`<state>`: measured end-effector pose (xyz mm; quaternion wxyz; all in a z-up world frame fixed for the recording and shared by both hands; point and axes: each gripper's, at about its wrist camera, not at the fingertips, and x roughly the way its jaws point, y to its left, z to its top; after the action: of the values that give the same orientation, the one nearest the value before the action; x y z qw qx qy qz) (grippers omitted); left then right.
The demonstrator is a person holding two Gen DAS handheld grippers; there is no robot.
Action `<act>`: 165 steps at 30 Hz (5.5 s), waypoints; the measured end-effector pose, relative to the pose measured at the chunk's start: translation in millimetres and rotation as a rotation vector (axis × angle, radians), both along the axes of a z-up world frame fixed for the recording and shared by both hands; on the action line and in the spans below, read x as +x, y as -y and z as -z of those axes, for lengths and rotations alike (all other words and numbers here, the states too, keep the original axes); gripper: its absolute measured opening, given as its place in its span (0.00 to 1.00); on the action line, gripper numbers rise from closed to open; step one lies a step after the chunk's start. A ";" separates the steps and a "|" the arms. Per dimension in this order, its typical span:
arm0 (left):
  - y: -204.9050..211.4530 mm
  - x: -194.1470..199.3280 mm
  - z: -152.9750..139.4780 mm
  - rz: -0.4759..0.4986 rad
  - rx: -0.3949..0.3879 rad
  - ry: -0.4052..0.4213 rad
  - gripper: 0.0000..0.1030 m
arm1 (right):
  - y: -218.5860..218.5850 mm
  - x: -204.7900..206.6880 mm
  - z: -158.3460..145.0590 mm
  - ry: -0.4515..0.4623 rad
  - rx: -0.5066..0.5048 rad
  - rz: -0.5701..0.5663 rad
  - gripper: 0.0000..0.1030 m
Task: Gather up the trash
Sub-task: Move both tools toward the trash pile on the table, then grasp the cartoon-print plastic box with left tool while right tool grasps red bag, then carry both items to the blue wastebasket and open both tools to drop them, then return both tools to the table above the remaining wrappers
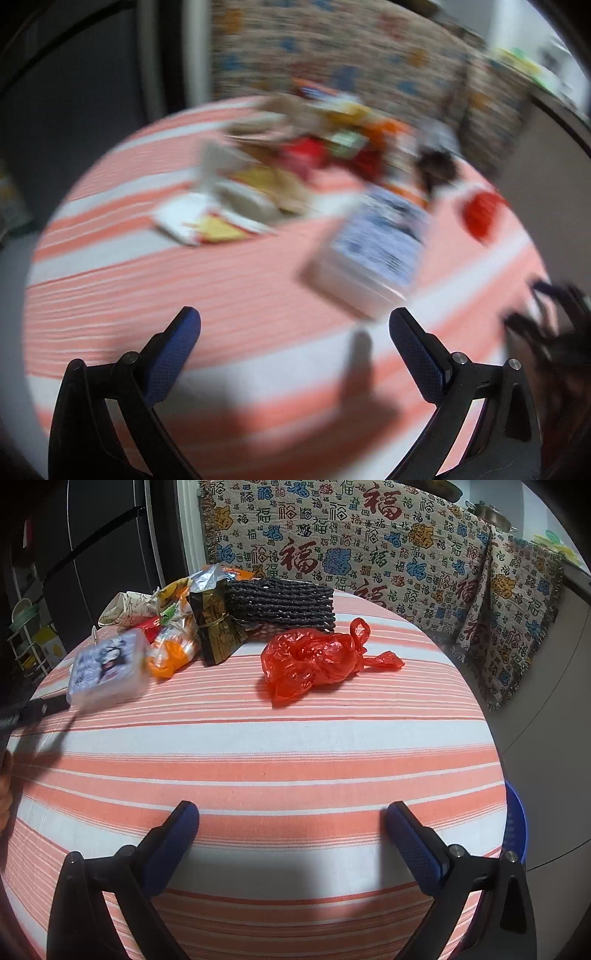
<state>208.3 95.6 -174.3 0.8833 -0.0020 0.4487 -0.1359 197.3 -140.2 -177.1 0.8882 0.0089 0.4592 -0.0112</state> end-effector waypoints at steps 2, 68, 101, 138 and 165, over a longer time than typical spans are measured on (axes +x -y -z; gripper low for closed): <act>1.3 -3.9 -3.4 0.039 0.001 0.007 0.99 | -0.1 -0.6 -0.2 0.000 0.001 0.000 1.00; 41.6 -0.1 5.4 -0.143 0.032 -0.015 0.99 | 80.0 62.3 -5.4 -0.030 0.015 0.001 0.74; 345.3 3.5 -79.3 0.335 -0.147 0.067 0.62 | 324.6 -56.8 -75.9 0.041 0.081 0.200 0.31; 520.2 51.2 15.1 0.428 -0.217 -0.104 0.80 | 492.3 -58.7 39.2 -0.068 0.278 0.460 0.48; 87.3 -31.2 3.8 -0.173 0.112 -0.033 0.92 | 87.2 -7.4 -41.0 0.096 0.041 -0.317 0.54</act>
<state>177.2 8.3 -178.1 0.8830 0.0068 0.4681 -0.0339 189.8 -227.4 -136.1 0.8995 -0.0448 0.4119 0.1387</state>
